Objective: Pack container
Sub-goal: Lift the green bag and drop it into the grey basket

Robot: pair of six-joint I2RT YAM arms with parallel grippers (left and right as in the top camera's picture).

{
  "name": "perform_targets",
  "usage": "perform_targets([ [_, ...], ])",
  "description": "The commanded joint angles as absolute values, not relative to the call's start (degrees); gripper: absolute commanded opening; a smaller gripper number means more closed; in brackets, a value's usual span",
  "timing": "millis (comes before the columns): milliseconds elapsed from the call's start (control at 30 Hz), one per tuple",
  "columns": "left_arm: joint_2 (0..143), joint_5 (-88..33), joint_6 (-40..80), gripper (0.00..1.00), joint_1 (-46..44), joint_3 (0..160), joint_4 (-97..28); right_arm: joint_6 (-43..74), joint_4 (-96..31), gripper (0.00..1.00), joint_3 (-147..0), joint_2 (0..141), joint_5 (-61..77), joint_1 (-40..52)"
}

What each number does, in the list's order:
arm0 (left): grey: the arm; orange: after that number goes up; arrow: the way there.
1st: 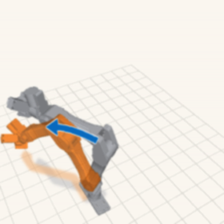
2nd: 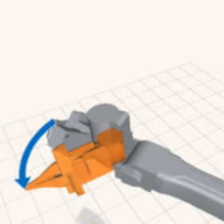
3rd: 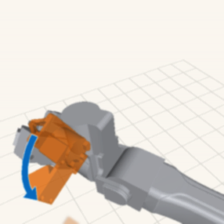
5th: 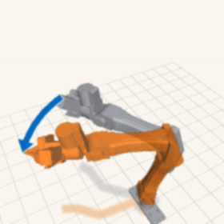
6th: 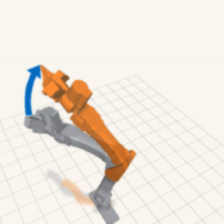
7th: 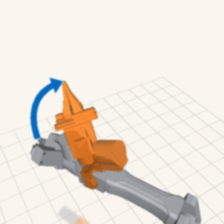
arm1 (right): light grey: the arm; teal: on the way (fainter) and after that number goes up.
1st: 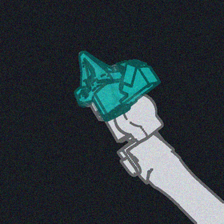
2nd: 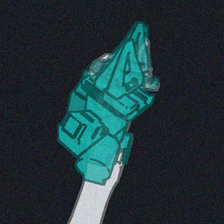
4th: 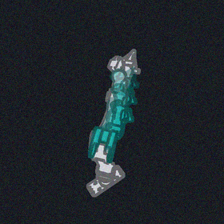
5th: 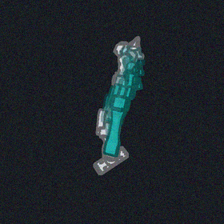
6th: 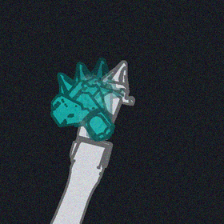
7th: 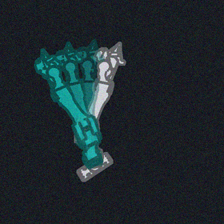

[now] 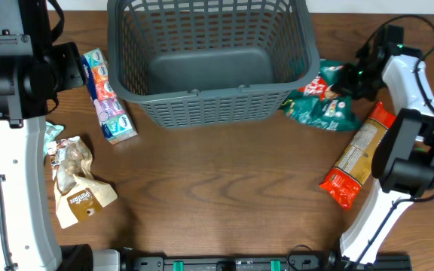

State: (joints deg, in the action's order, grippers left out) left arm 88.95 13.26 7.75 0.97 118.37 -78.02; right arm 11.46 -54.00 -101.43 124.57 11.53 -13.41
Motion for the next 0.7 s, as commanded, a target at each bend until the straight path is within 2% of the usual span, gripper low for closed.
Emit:
perform_targets([
  [0, 89.4, 12.9, 8.3, 0.71, 1.2, 118.6, -78.2, 11.5, -53.3, 0.01, -106.5, 115.3, 4.6, -15.7],
  [433, 89.4, 12.9, 8.2, 0.71, 1.2, 118.6, -78.8, 11.8, -44.8, 0.01, -108.8, 95.2, 1.5, -16.0],
  [667, 89.4, 12.9, 8.2, 0.71, 1.2, 118.6, -78.9, 8.1, -36.5, 0.01, -108.8, 87.5, 8.0, -10.7],
])
